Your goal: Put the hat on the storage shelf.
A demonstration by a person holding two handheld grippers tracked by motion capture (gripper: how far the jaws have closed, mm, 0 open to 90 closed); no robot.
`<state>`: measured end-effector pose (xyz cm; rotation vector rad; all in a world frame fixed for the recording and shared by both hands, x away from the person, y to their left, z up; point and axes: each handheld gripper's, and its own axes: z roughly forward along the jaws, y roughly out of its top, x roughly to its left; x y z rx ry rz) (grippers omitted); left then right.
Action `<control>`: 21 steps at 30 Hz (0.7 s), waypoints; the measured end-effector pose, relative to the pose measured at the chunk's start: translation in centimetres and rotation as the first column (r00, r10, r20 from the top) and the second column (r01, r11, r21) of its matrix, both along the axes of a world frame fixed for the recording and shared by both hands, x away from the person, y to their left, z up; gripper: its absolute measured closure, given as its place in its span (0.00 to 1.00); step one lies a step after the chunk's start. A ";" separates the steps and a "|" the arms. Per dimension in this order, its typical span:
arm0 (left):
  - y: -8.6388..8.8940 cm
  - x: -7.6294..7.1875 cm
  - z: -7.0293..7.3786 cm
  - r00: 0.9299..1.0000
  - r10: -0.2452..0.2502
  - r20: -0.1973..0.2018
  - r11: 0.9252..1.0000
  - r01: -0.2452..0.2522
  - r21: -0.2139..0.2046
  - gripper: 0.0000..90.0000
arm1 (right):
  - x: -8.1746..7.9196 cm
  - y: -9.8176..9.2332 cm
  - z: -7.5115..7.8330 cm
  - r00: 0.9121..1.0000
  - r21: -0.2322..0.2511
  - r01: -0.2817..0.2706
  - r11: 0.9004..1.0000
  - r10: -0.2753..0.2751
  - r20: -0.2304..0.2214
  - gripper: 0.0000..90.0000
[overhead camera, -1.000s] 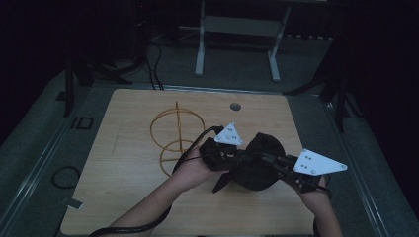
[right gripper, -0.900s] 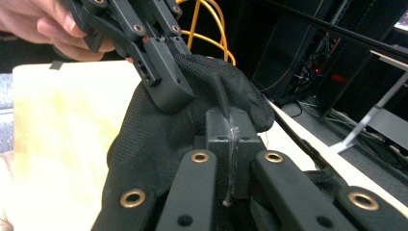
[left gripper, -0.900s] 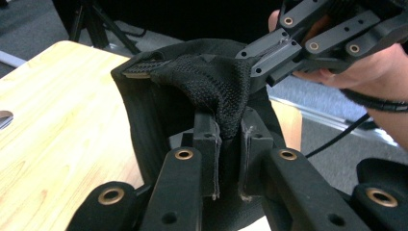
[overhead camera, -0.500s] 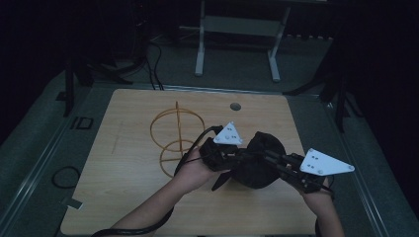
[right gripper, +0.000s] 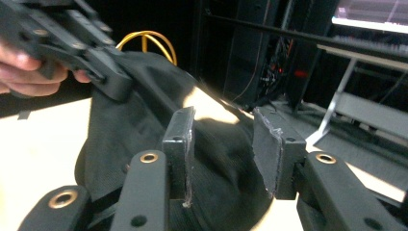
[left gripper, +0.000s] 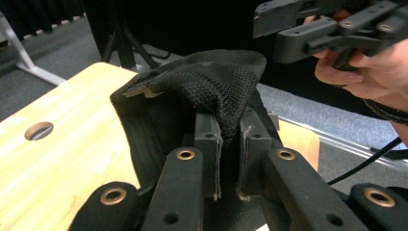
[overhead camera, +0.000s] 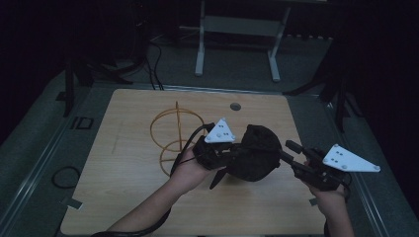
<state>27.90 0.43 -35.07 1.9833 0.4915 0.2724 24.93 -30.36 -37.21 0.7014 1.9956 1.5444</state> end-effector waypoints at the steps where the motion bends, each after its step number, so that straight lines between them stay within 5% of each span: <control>1: 0.1 -0.1 0.1 1.000 0.001 0.004 1.000 -0.001 -0.003 0.92 | 0.0 -0.2 -0.1 1.000 0.004 0.009 1.000 -0.009 -0.010 0.61; 8: 0.6 -0.8 0.3 0.999 0.010 0.035 0.999 -0.008 -0.045 0.92 | 0.7 -0.8 -1.1 0.994 0.056 0.007 0.998 -0.001 -0.110 0.46; 15: 0.5 -1.3 0.3 0.996 -0.060 0.072 0.995 0.066 -0.077 0.92 | 1.8 -0.2 -1.5 0.985 0.080 -0.015 0.997 0.028 -0.167 0.38; 21: 0.6 -1.3 0.1 0.995 -0.063 0.078 0.994 0.070 -0.085 0.92 | 1.9 0.6 -1.9 0.982 0.056 -0.098 0.994 0.106 -0.159 0.72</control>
